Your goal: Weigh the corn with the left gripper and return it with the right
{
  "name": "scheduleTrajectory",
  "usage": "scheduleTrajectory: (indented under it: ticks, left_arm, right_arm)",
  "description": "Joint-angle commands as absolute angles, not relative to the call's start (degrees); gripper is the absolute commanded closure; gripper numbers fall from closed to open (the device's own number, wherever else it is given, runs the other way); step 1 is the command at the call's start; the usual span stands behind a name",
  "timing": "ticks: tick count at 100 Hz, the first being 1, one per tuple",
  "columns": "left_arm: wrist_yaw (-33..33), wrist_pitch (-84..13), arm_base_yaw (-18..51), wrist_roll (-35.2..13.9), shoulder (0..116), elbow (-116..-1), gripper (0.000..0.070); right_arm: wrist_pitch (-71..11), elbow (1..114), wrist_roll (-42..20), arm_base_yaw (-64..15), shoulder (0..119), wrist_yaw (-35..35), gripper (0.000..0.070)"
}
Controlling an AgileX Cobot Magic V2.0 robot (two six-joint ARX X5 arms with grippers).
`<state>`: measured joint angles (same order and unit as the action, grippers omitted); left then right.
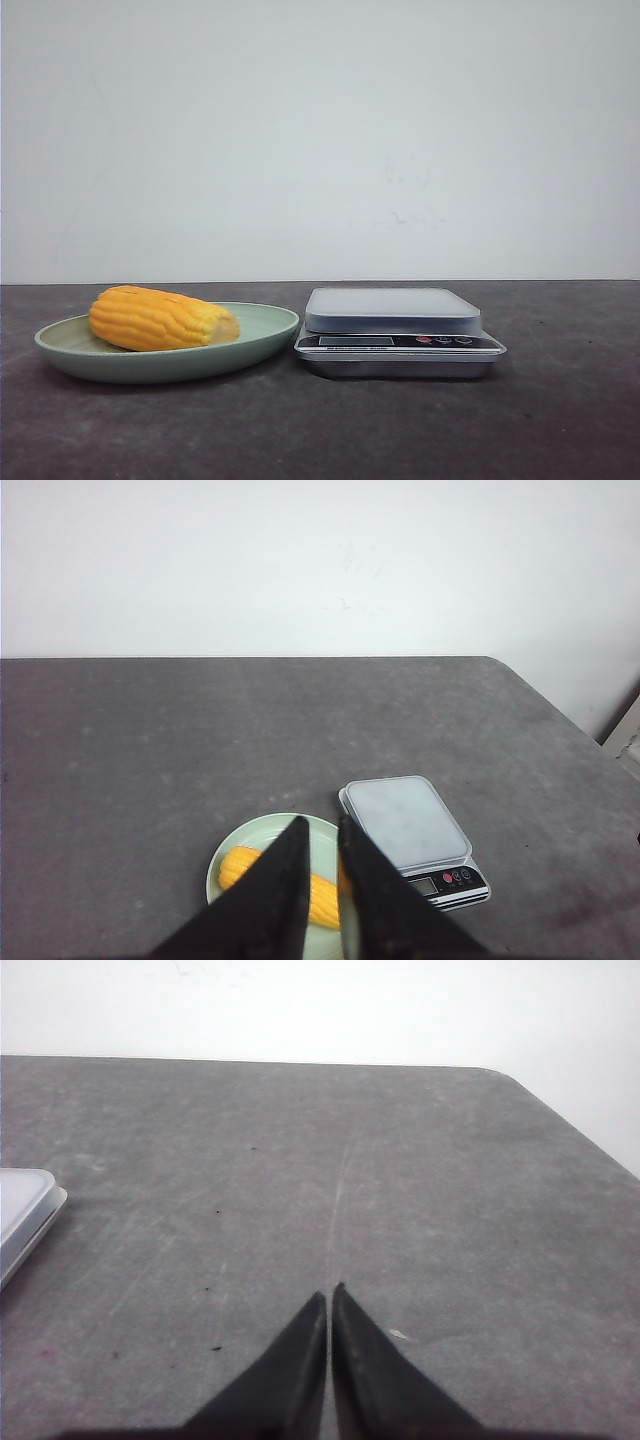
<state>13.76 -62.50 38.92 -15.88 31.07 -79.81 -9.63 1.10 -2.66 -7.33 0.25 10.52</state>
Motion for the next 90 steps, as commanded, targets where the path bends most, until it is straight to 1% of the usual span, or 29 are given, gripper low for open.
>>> scheduleTrajectory:
  ticks: [1, 9, 16, 22, 27, 34, 40, 47, 51, 65, 77, 90]
  left_arm:
    - [13.91, -62.15, 39.35, -15.9, 31.46, -80.73, 0.07]
    - [14.22, -61.65, 39.09, -15.03, 31.38, -80.68, 0.07]
    - [14.0, -60.95, 37.82, -12.69, 31.29, -80.38, 0.07]
    - [13.21, -55.79, 35.73, -11.05, 30.59, -78.24, 0.07]
    - [9.19, -48.6, 33.5, -8.95, 29.5, -74.59, 0.07]
    - [0.1, -37.01, 29.93, -6.63, 26.68, -66.89, 0.07]
    - [-6.11, -27.83, 27.0, -6.0, 23.29, -58.85, 0.07]
    - [-9.28, -19.16, 23.75, -6.04, 18.85, -48.34, 0.07]
    - [-9.54, -16.64, 22.22, -6.11, 16.78, -43.64, 0.07]
    - [-9.5, -13.61, 15.59, -8.47, 9.58, -27.4, 0.07]
    - [-8.99, -13.63, 9.8, -8.12, 5.45, -17.87, 0.07]
    - [-9.04, -13.21, 6.02, -8.8, 2.15, -10.46, 0.07]
  right_arm:
    - [-9.02, 0.78, -2.57, -7.31, 0.21, 10.5, 0.07]
    - [-9.02, 0.78, -2.59, -7.31, 0.21, 10.52, 0.07]
    - [-9.02, 0.78, -2.57, -7.31, 0.21, 10.52, 0.07]
    - [-9.02, 0.78, -2.57, -7.31, 0.21, 10.52, 0.07]
    - [-9.02, 0.78, -2.57, -7.31, 0.21, 10.52, 0.07]
    - [-9.02, 0.78, -2.57, -7.31, 0.21, 10.52, 0.07]
    - [-9.02, 0.78, -2.59, -7.31, 0.21, 10.5, 0.07]
    - [-9.02, 0.78, -2.57, -7.31, 0.21, 10.52, 0.07]
    - [-9.02, 0.78, -2.59, -7.31, 0.21, 10.52, 0.07]
    - [-9.02, 0.78, -2.57, -7.31, 0.21, 10.52, 0.07]
    - [-9.02, 0.78, -2.57, -7.31, 0.21, 10.52, 0.07]
    - [-9.02, 0.78, -2.57, -7.31, 0.21, 10.52, 0.07]
